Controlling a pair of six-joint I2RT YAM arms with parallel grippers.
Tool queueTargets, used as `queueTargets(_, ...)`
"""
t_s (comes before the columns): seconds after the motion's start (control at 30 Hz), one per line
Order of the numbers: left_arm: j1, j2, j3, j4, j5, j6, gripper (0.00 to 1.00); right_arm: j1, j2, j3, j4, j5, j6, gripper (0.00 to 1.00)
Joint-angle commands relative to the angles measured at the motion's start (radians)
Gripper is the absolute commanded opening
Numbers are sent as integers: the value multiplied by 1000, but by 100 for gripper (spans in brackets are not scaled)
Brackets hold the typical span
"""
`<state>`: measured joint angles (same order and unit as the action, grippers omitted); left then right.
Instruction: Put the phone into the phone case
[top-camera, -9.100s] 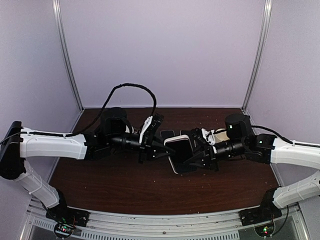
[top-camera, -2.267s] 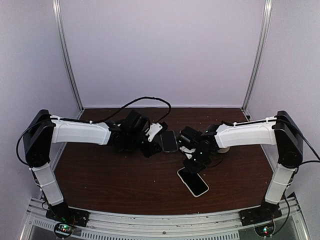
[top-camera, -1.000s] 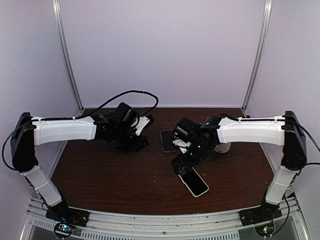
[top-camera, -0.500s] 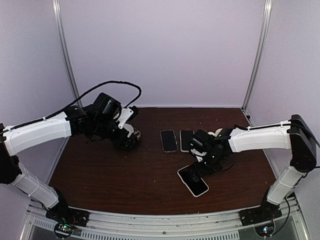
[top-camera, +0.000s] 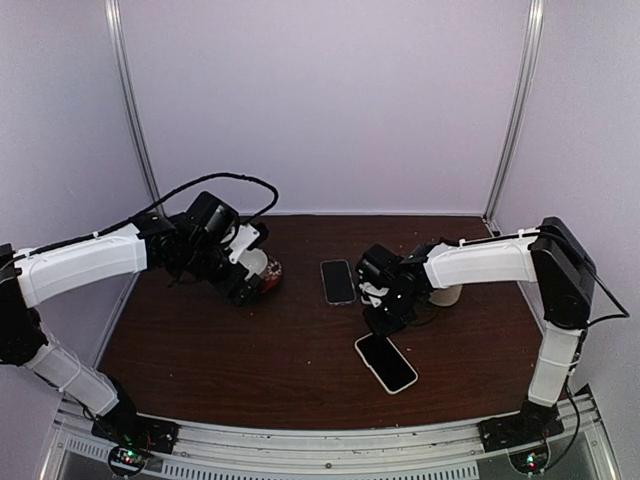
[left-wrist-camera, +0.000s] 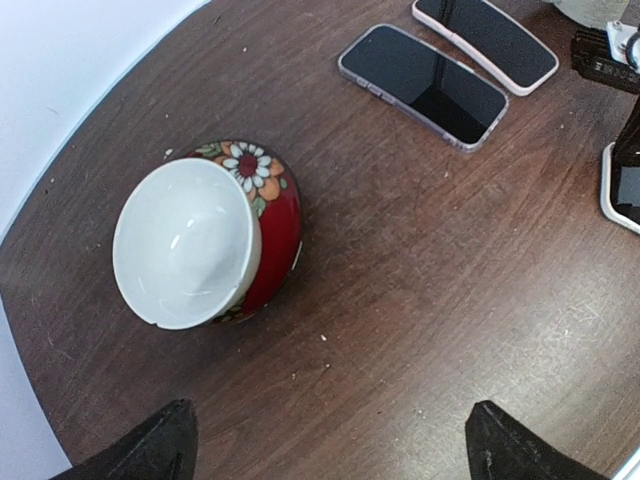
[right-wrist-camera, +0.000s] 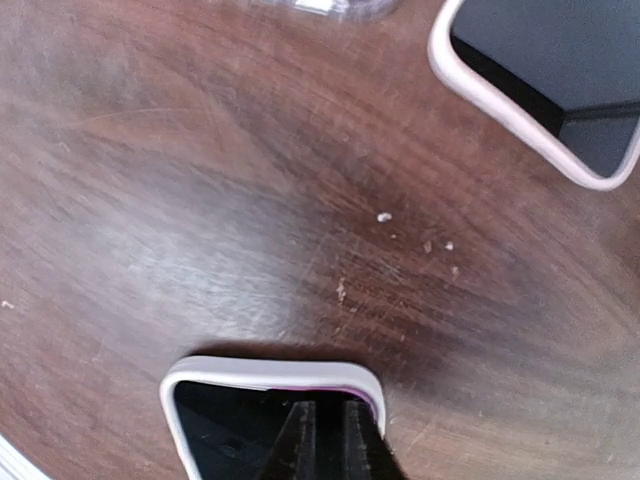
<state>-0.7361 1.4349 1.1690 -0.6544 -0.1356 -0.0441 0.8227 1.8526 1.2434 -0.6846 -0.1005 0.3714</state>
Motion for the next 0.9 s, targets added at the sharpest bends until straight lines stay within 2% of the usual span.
queueTargets(0.0, 37, 14, -16, 13, 7, 14, 97, -7, 40, 29, -56, -13, -14, 6)
queueTargets(0.03, 40, 12, -14, 12, 6, 19, 98, -8, 44, 22, -64, -6, -10, 0)
queueTargets(0.3, 67, -15, -22, 16, 4, 26, 97, -11, 151, -79, -61, -58, 16, 0)
queueTargets(0.4, 88, -20, -23, 18, 15, 18, 98, -14, 132, -85, -57, -79, 5, 0)
queueTargets(0.47, 118, -20, -23, 23, 38, 3, 98, -14, 82, -21, -92, -68, -31, 3)
queueTargets(0.53, 145, -21, -23, 30, 54, -17, 97, -19, 19, 73, -134, -24, -71, 20)
queueTargets(0.57, 159, -24, -26, 37, 57, -25, 98, -27, -17, 118, -143, -6, -92, 30)
queueTargets(0.6, 170, -31, -32, 46, 53, -32, 98, -42, -51, 155, -146, 21, -107, 45)
queueTargets(0.63, 179, -39, -41, 58, 41, -36, 98, -64, -85, 187, -140, 45, -120, 63)
queueTargets(0.67, 186, -50, -56, 72, 12, -40, 98, -89, -136, 207, -126, 72, -128, 95)
queueTargets(0.7, 195, -64, -68, 84, -12, -42, 98, -123, -178, 207, -102, 91, -136, 99)
queueTargets(0.77, 220, -92, -93, 115, -37, -56, 98, -197, -272, 172, -43, 131, -149, 100)
queueTargets(0.87, 281, -138, -138, 171, -34, -113, 98, -357, -444, 51, 74, 109, -123, 99)
